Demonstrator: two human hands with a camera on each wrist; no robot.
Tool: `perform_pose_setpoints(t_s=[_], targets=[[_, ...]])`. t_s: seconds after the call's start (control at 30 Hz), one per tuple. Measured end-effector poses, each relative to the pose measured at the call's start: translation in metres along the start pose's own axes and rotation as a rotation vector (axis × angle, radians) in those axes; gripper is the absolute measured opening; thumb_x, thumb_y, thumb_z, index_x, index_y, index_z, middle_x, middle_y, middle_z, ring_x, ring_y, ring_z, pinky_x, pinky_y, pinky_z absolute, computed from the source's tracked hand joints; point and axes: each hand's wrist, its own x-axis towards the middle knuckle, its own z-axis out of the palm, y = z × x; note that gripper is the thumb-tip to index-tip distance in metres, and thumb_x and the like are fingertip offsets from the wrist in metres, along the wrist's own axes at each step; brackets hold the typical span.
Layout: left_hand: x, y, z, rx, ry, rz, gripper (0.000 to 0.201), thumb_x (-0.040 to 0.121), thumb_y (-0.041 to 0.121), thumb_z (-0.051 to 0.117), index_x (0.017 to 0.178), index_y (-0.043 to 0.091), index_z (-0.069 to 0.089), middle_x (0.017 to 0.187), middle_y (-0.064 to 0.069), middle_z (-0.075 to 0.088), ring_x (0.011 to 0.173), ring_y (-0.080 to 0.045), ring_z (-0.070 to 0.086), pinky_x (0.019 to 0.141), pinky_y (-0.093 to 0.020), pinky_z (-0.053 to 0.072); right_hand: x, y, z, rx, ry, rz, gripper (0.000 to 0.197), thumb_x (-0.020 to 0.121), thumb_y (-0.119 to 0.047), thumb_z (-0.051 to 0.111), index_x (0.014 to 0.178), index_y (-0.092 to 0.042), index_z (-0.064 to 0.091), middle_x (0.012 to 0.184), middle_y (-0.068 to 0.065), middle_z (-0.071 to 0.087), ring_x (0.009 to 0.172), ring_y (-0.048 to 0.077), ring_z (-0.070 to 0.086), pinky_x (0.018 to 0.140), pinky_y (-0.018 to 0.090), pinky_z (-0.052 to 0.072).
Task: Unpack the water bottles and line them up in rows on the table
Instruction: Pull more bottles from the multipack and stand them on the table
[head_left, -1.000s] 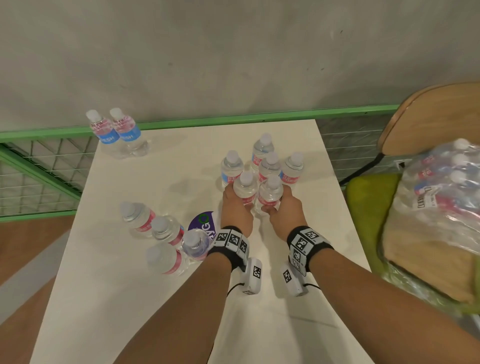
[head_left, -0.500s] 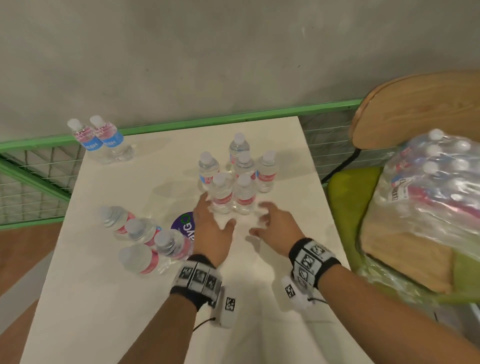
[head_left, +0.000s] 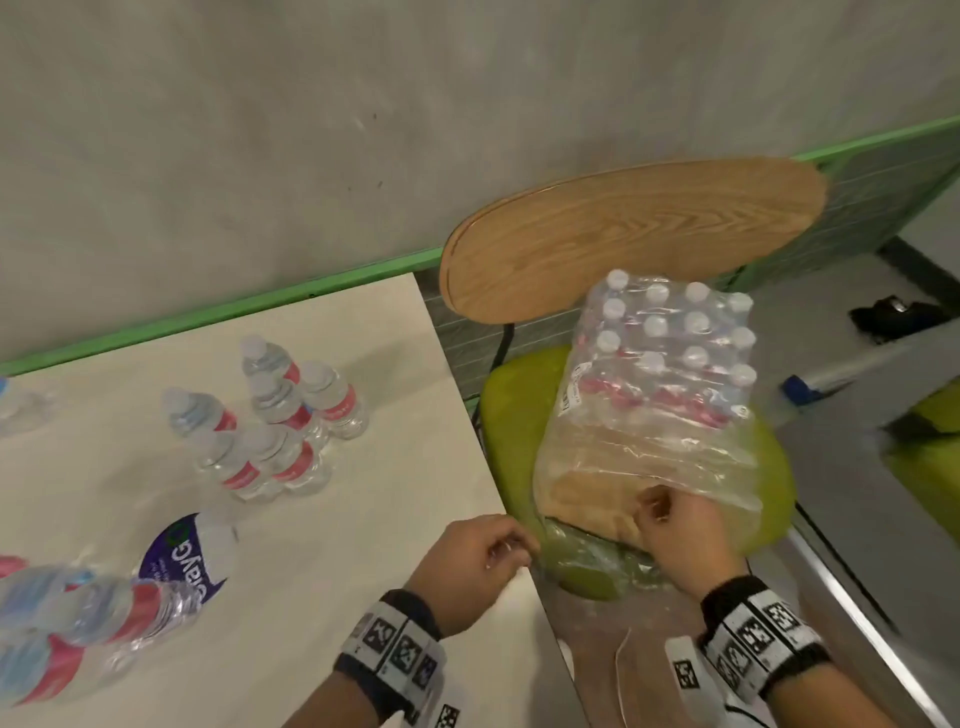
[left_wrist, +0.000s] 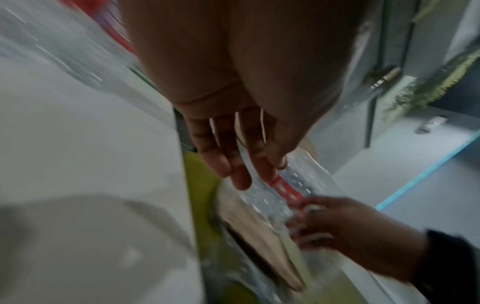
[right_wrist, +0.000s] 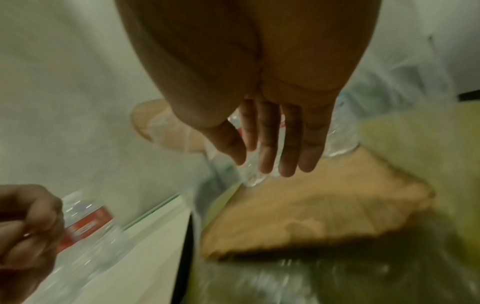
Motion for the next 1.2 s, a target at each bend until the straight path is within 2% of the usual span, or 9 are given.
perform_pose_setpoints(t_s=[0.2, 0.3, 0.4, 0.53, 0.63, 0.8, 0.93, 1.07, 1.2], targets=[[0.096, 0.060, 0.077, 0.137, -0.077, -0.040, 0.042, 0.093, 0.021, 0.048, 0.133, 0.031, 0.046, 0.112, 0.006, 0.061, 0.097, -0.013, 0.063, 0.086, -0.032, 0.054, 0.043, -0.004, -0.024, -0.164, -0.099, 0.111, 0.038, 0.102, -0.031, 0.036, 0.121, -0.002, 0.051, 0.091, 0.006, 0.066, 0.089, 0.025, 0.063, 0.072, 0.030, 0.047], [0.130, 0.086, 0.086, 0.294, 0.043, -0.167, 0.041, 0.095, 0.018, 0.041, 0.136, 0.016, 0.045, 0.102, -0.007, 0.068, 0.096, -0.028, 0.065, 0.083, -0.039, 0.054, 0.055, -0.008, -0.025, 0.102, -0.119, 0.114, 0.036, 0.092, -0.024, 0.051, 0.126, -0.013, 0.051, 0.101, 0.010, 0.069, 0.097, 0.029, 0.064, 0.084, 0.037, 0.052], [0.153, 0.099, 0.084, 0.312, 0.114, -0.197, 0.033, 0.102, 0.025, 0.036, 0.127, 0.012, 0.053, 0.118, -0.010, 0.064, 0.097, -0.026, 0.060, 0.087, -0.033, 0.049, 0.060, -0.006, -0.026, 0.344, -0.046, 0.149, 0.018, 0.085, -0.028, 0.056, 0.102, -0.034, 0.055, 0.088, -0.004, 0.068, 0.087, 0.023, 0.067, 0.081, 0.036, 0.056], [0.173, 0.113, 0.077, 0.022, 0.173, -0.102, 0.044, 0.094, 0.025, 0.057, 0.135, 0.024, 0.042, 0.125, 0.006, 0.052, 0.101, -0.009, 0.054, 0.093, -0.023, 0.047, 0.062, 0.002, -0.037, 0.403, -0.022, 0.218, 0.012, 0.091, -0.027, 0.051, 0.084, -0.025, 0.060, 0.085, 0.005, 0.068, 0.078, 0.026, 0.067, 0.077, 0.043, 0.059], [0.183, 0.116, 0.072, 0.021, 0.129, -0.095, 0.019, 0.091, 0.032, 0.063, 0.101, 0.034, 0.047, 0.089, 0.014, 0.057, 0.087, -0.016, 0.058, 0.079, -0.031, 0.051, 0.066, 0.006, -0.044, 0.406, -0.072, 0.218, 0.024, 0.096, -0.022, 0.051, 0.073, -0.023, 0.054, 0.080, 0.006, 0.061, 0.077, 0.027, 0.063, 0.077, 0.038, 0.056], [0.184, 0.111, 0.076, 0.129, 0.092, -0.027, 0.019, 0.094, 0.045, 0.056, 0.097, 0.027, 0.061, 0.090, 0.020, 0.052, 0.086, -0.008, 0.054, 0.086, -0.025, 0.047, 0.090, 0.010, -0.054, 0.280, -0.123, 0.108, 0.039, 0.093, -0.022, 0.059, 0.131, -0.012, 0.054, 0.126, 0.009, 0.060, 0.120, 0.027, 0.056, 0.098, 0.032, 0.044], [0.177, 0.087, 0.082, 0.258, 0.113, 0.008, 0.035, 0.090, 0.040, 0.059, 0.125, 0.037, 0.052, 0.118, 0.017, 0.046, 0.105, -0.007, 0.050, 0.092, -0.024, 0.043, 0.099, 0.014, -0.054, 0.244, 0.039, 0.031, 0.054, 0.085, -0.039, 0.065, 0.135, -0.026, 0.049, 0.099, -0.014, 0.067, 0.090, 0.006, 0.067, 0.079, 0.028, 0.057], [0.147, 0.064, 0.088, 0.293, 0.064, -0.215, 0.035, 0.101, 0.020, 0.040, 0.134, 0.015, 0.051, 0.119, -0.008, 0.064, 0.105, -0.026, 0.061, 0.087, -0.025, 0.048, 0.086, 0.014, -0.047, 0.071, -0.235, 0.070, 0.038, 0.100, -0.020, 0.050, 0.134, -0.005, 0.049, 0.140, 0.014, 0.049, 0.130, 0.027, 0.047, 0.108, 0.030, 0.034], [0.122, 0.054, 0.085, 0.209, 0.129, -0.107, 0.044, 0.083, -0.003, 0.056, 0.110, 0.031, 0.065, 0.117, 0.003, 0.064, 0.106, -0.015, 0.060, 0.085, -0.012, 0.042, 0.075, 0.022, -0.015, 0.142, -0.209, 0.163, 0.004, 0.093, -0.021, 0.056, 0.097, -0.020, 0.055, 0.104, 0.010, 0.062, 0.075, 0.012, 0.060, 0.069, 0.026, 0.054]])
